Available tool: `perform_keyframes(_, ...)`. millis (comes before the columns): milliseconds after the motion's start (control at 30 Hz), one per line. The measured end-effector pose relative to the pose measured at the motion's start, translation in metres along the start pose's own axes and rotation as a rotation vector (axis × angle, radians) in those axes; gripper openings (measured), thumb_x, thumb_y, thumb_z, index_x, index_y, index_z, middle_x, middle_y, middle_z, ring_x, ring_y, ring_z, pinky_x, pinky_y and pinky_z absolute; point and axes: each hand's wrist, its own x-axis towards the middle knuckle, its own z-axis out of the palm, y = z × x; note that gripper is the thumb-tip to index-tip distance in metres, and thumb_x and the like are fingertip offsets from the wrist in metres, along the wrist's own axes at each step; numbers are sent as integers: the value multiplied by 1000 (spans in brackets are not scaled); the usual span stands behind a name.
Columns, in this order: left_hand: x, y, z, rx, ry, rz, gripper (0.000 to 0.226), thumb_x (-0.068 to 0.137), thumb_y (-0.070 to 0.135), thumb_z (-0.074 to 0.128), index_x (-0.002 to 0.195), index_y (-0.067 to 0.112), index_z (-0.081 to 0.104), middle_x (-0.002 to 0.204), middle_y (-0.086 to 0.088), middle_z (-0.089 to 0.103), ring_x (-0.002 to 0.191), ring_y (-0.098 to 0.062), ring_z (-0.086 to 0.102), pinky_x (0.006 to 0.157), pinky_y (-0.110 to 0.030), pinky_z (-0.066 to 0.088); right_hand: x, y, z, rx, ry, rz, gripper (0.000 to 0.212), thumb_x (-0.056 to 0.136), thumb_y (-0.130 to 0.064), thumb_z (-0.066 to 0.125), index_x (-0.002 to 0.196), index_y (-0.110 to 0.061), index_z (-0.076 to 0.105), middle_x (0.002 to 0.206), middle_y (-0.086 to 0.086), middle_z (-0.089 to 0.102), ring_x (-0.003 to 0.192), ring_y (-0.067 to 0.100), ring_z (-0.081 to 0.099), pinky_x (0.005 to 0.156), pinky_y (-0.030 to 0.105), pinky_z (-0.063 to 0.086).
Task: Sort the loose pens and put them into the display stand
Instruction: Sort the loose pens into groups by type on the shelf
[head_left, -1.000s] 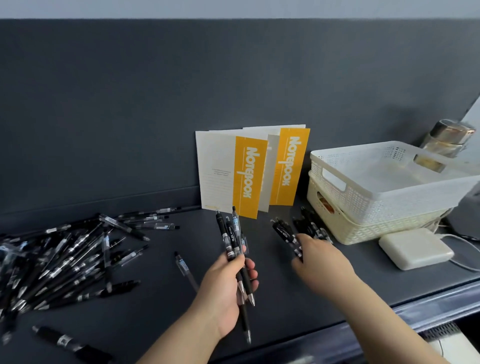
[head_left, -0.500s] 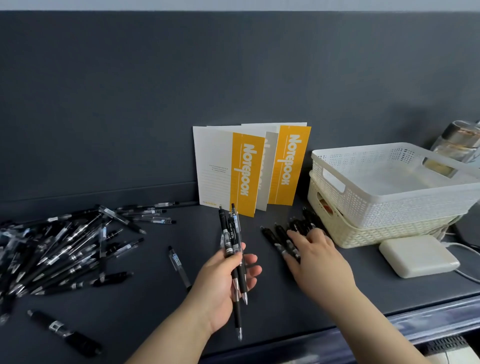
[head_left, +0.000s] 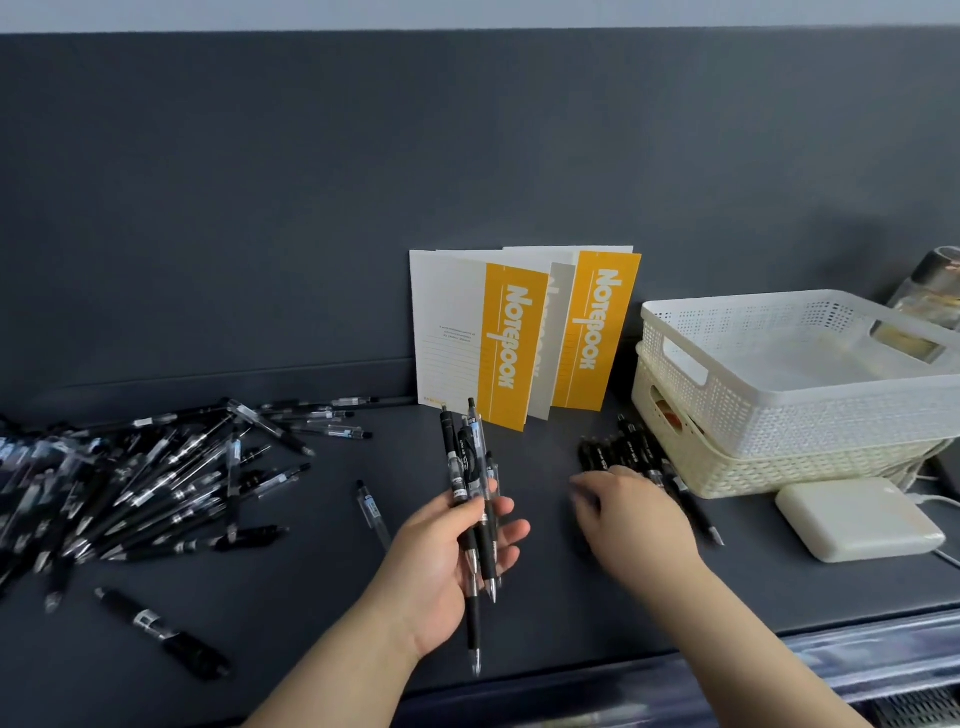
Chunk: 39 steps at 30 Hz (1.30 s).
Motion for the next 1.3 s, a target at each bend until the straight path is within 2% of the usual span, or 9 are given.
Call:
perform_keyframes(167,-5,-1,-2,101,-91,-40,25,96,5,43,108,5,65,88,-13,72,77,-25,71,68,-37,56,-12,-44,-9,871,-296,4,17,94,-24,53,95,-23,70,78,-5,69,66,5,62,62,18,49)
perform_keyframes(267,-8,0,-3,156,-92,-24,24,96,4,43,105,7,65,82,-13,71,77,-25,69,65,-36,54,-13,-58,-5,1140,-383,109,14,93,-11,55,95,-4,67,66,-1,63,47,1,54,46,15,43)
perform_keyframes(367,-8,2,-9,189,-48,-3,23,96,3,43,105,7,65,88,-12,73,83,-27,70,67,-37,54,-12,-64,-3,1279,-350,178,13,92,-5,54,86,1,64,63,5,64,46,8,55,43,19,43)
perform_keyframes(500,-6,9,-20,173,63,31,19,96,4,45,105,8,62,93,-8,75,81,-24,72,65,-35,56,-3,-60,-2,1195,-233,247,21,91,-10,57,70,-6,60,57,4,56,48,10,45,46,18,37)
perform_keyframes(800,1,28,-50,212,152,31,14,95,2,48,102,7,59,75,-6,70,65,-21,70,62,-34,55,13,-78,1,759,-304,180,27,84,-14,46,57,-15,52,56,4,63,48,14,53,49,24,38)
perform_keyframes(967,3,32,-63,261,134,-20,13,94,1,48,103,4,58,81,-9,69,66,-22,69,62,-34,54,17,-84,9,370,-215,19,7,87,-29,53,91,-27,58,63,-8,55,59,8,51,57,23,41)
perform_keyframes(1067,3,38,-70,188,105,-37,16,93,-1,49,104,4,60,78,-9,71,63,-20,66,62,-33,55,16,-93,16,189,-265,-147,32,90,-34,52,122,-36,56,86,-7,51,79,12,54,66,23,43)
perform_keyframes(1167,2,46,-74,50,47,-74,21,93,-1,46,106,3,63,79,-12,71,61,-18,60,62,-34,55,12,-100,22,73,-287,-171,24,91,-34,51,111,-30,63,101,-2,45,94,20,55,78,29,48)
perform_keyframes(1300,4,52,-80,-78,-5,-120,27,93,1,40,108,2,62,82,-15,69,65,-21,58,70,-39,53,7,-110,21,311,-93,-196,15,91,-26,53,85,-27,68,89,-3,55,79,11,55,70,18,45)
